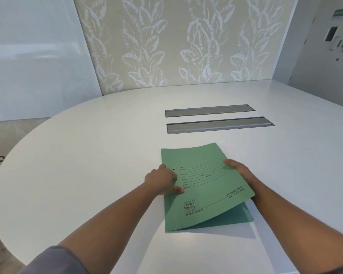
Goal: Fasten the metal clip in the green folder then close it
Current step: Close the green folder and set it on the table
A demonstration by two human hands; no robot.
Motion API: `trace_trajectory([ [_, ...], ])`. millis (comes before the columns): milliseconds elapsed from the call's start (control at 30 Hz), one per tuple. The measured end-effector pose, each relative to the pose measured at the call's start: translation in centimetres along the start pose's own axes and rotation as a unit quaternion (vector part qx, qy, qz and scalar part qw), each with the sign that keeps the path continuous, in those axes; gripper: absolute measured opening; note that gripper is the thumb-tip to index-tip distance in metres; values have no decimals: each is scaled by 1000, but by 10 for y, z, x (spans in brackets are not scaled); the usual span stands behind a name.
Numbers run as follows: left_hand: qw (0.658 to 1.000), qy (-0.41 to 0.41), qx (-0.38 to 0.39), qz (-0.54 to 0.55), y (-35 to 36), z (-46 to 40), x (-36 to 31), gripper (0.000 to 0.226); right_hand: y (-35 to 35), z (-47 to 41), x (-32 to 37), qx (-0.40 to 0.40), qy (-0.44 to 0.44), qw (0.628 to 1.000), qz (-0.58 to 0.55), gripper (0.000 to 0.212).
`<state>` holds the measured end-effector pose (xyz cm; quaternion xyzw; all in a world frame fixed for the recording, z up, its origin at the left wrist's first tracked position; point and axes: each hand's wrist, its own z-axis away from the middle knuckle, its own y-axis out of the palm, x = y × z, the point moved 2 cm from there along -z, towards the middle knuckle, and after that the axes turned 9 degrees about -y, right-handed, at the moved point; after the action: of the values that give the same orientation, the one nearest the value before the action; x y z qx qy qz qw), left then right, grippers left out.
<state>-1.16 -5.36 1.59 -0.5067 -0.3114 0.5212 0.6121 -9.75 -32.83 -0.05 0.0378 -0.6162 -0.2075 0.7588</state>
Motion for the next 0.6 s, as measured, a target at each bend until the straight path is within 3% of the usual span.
trace_trajectory([
  [167, 1000, -7, -9, 2, -5, 0, -2, 73, -15, -5, 11, -34, 16, 967, 250, 27],
  [233, 1000, -9, -9, 6, -6, -1, -3, 72, -12, -8, 14, -49, 6, 929, 367, 27],
  [333, 999, -17, -9, 34, -6, -2, -3, 72, -1, -15, 13, -51, -3, 842, 537, 43],
  [467, 992, -53, 2, 115, -3, -2, 2, 79, 6, -18, 10, -47, 4, 785, 618, 50],
  [600, 952, -113, 26, 283, 0, -4, 7, 89, 10, -19, 10, -45, 5, 764, 643, 50],
])
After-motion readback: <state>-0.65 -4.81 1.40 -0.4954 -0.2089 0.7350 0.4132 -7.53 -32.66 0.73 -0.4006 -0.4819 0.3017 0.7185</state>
